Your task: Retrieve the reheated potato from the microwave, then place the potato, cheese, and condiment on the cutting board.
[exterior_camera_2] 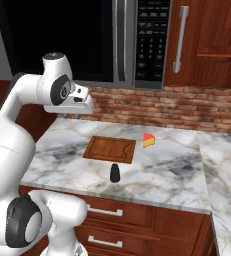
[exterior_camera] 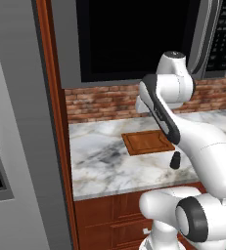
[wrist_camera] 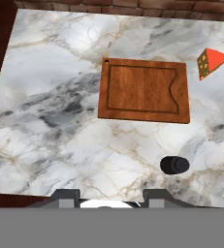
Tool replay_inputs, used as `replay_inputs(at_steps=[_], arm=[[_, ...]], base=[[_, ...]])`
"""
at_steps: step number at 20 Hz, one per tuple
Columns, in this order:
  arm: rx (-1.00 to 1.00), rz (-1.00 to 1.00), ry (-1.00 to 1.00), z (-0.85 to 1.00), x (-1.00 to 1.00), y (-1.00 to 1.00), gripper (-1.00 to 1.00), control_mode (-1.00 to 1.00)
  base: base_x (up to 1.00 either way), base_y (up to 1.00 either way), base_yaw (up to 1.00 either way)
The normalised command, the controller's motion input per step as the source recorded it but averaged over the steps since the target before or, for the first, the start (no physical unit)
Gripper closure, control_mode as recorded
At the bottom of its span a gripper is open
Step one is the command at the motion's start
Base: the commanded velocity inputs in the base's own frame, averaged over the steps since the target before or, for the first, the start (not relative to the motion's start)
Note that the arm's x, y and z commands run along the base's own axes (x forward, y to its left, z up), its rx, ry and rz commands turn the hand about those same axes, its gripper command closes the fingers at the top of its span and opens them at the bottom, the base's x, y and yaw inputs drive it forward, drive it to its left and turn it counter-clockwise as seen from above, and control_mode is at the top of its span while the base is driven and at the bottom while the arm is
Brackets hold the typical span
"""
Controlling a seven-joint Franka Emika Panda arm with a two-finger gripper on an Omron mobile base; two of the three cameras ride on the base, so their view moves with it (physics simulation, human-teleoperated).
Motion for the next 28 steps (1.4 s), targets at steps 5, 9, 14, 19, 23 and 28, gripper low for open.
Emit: replay_inputs(at_steps=[5,9,14,19,23,28], arm=[[0.0,0.0,0.0,0.0,-0.1,0.0,-1.0,-1.0],[-0.16,0.12,-0.07,-0.02,-0.25,0.11,-1.0,-1.0],[-0.13,0.01,-0.38,0.01,-0.42,0.01,-1.0,-1.0],[0.0,-0.13,-0.15,0.24,-0.31,-0.15,-1.0,-1.0],[0.07,-0.18,-0.03,0.39,-0.28,-0.38,-1.0,-1.0],[0.14,-0.1,-0.05,0.45,-0.28,-0.47,-1.0,-1.0]], base=[[0.0,0.0,0.0],[0.0,0.0,0.0],[0.0,0.0,0.0],[0.0,0.0,0.0],[0.0,0.0,0.0],[0.0,0.0,0.0]])
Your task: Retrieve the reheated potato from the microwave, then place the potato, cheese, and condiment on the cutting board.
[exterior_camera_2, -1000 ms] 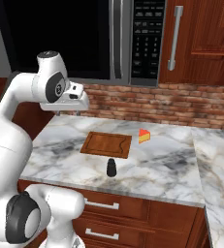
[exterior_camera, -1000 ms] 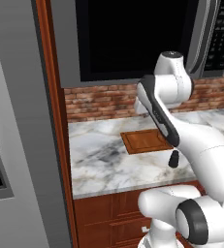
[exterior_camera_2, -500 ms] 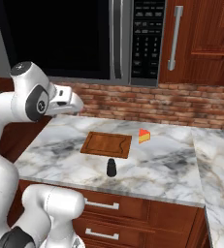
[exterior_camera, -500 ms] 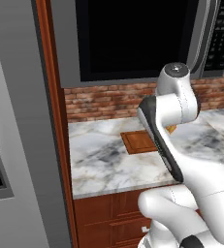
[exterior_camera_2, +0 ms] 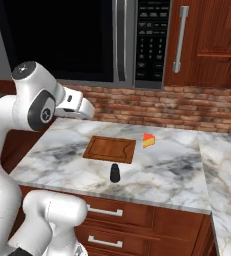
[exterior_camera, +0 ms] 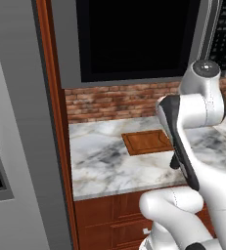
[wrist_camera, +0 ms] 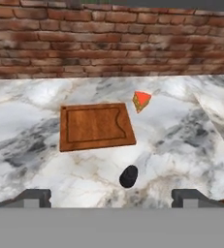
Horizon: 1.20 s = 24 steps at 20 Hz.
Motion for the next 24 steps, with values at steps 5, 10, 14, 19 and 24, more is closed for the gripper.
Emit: replay_inputs(at_steps=[5,10,14,19,24], arm=[[0.04,-0.03,-0.2,0.46,-0.17,-0.37,-1.0,-1.0],[0.0,0.0,-0.29,0.43,-0.02,-0.33,-1.0,-1.0],[0.01,0.0,-0.22,0.42,0.0,-0.33,-1.0,-1.0],[0.05,0.0,-0.09,0.37,0.0,-0.32,-1.0,-1.0],[0.09,0.02,0.0,0.35,0.02,-0.27,-1.0,-1.0]], base=[[0.0,0.0,0.0],[0.0,0.0,0.0],[0.0,0.0,0.0],[0.0,0.0,0.0],[0.0,0.0,0.0]])
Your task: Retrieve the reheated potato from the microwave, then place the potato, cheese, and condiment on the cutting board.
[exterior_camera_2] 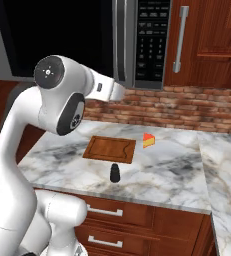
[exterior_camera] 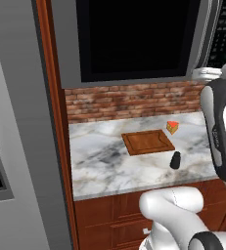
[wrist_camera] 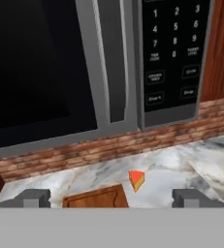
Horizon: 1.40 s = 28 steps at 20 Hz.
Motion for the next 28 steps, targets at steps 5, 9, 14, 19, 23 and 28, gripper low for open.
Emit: replay_inputs(at_steps=[5,9,14,19,23,28], arm=[[0.13,0.08,0.0,0.33,0.09,-0.24,-1.0,-1.0],[0.11,0.07,0.0,0.25,0.2,-0.11,-1.0,-1.0],[0.06,0.04,0.03,0.22,0.26,-0.08,-1.0,-1.0],[0.04,0.04,0.03,0.17,0.3,-0.03,-1.0,-1.0],[0.02,0.04,0.01,0.11,0.31,-0.02,-1.0,-1.0],[0.0,0.05,0.0,0.02,0.3,0.0,-1.0,-1.0]], base=[[0.0,0.0,0.0],[0.0,0.0,0.0],[0.0,0.0,0.0],[0.0,0.0,0.0],[0.0,0.0,0.0],[0.0,0.0,0.0]])
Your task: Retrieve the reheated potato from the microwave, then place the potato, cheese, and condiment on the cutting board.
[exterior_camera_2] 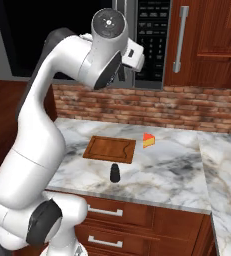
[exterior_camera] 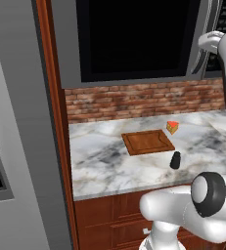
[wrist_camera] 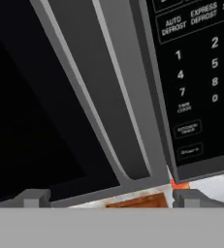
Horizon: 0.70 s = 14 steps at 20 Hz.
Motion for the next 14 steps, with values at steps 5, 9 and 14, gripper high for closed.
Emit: replay_inputs(at_steps=[5,9,14], arm=[[0.0,0.05,-0.01,0.0,0.28,0.0,-1.0,-1.0],[0.0,0.04,-0.03,-0.05,0.27,0.0,-1.0,-1.0],[0.0,0.03,-0.06,-0.08,0.24,0.0,-1.0,-1.0]], base=[[0.0,0.0,0.0],[0.0,0.0,0.0],[0.0,0.0,0.0]])
